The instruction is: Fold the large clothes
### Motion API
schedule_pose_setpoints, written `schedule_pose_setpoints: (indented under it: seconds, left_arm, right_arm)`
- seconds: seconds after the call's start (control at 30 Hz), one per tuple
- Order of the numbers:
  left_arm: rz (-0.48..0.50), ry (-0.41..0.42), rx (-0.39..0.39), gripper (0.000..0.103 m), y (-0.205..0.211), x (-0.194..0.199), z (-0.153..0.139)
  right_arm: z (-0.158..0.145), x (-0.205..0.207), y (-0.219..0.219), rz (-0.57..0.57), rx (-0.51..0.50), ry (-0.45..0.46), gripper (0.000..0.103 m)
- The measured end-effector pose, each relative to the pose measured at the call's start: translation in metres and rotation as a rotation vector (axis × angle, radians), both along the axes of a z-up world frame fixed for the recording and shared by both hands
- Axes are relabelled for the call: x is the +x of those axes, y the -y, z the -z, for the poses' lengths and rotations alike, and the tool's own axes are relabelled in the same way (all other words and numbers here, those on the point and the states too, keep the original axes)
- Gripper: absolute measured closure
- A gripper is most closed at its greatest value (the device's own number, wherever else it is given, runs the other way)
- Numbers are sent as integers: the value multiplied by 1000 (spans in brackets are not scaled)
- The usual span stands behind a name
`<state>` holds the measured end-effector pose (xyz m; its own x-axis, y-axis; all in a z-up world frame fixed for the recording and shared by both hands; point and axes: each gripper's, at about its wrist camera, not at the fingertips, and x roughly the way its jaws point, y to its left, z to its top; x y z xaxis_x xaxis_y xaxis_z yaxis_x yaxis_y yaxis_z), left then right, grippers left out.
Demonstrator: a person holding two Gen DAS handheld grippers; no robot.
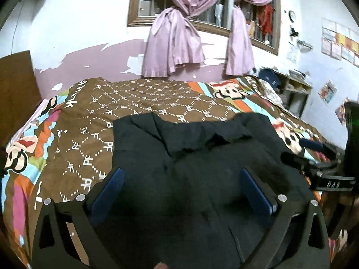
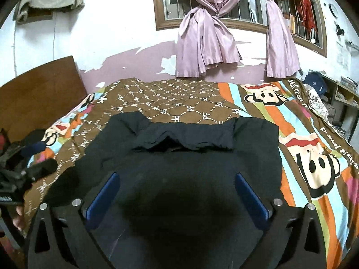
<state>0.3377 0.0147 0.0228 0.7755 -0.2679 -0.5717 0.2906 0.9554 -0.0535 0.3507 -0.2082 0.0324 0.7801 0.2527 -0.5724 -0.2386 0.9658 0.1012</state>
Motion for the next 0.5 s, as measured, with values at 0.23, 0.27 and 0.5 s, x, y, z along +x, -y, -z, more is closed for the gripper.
schedule_pose_setpoints:
  seconds: [0.23, 0.27, 0.5]
  left_arm:
    - [40, -6, 41, 2, 3, -60, 4]
    - [47, -5, 38, 2, 2, -67, 3]
    - [57, 19, 44, 2, -7, -97, -24]
  right_arm:
    - [-14, -57, 2, 8, 30, 13, 0]
    - [-16, -64, 2, 9, 23, 19, 0]
    - [-33, -116, -9, -26, -12, 68, 0]
